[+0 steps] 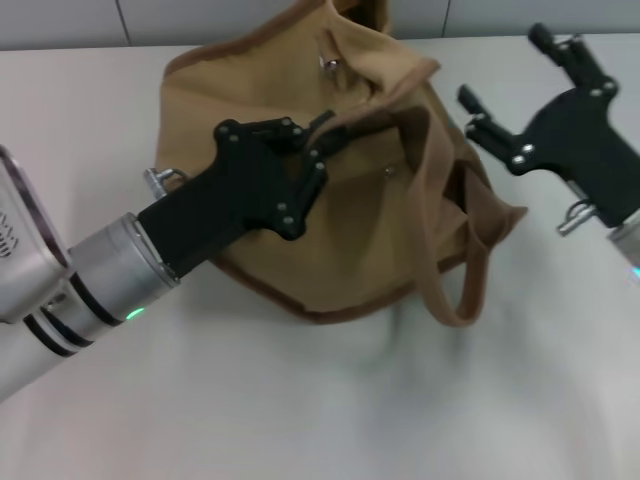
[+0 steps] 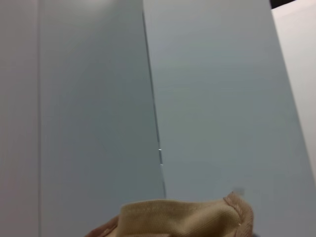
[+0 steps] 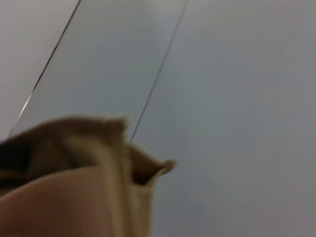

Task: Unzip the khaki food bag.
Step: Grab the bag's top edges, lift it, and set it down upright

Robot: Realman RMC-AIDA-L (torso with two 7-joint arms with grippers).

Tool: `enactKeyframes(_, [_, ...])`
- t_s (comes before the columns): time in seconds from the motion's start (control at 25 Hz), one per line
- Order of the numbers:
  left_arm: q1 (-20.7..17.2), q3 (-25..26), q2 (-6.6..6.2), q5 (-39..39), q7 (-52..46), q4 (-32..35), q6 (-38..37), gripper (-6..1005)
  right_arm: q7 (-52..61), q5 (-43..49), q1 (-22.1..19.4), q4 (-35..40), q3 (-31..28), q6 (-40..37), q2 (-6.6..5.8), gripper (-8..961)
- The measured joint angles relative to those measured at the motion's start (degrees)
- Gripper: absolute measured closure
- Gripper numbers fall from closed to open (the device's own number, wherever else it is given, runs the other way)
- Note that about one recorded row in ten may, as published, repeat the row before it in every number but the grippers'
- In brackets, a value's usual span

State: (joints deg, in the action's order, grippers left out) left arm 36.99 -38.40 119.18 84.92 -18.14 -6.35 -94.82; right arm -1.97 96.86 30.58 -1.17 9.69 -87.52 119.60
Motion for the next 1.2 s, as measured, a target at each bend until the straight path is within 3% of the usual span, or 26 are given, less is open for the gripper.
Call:
enactKeyframes(0.24, [1.0,0.78,0.08,0.59,0.03,-0.49,1.38,927,-9.5,2.98,0.93,-4.33,0.3,5.04,0.09,113])
enactKeyframes(1.2, [1.46,0.42,0.09,0.77,-0.47,-1.16,2.78,924,-9.52,6.43,1.04,-8.72,-0.26,1.4,0.2,112])
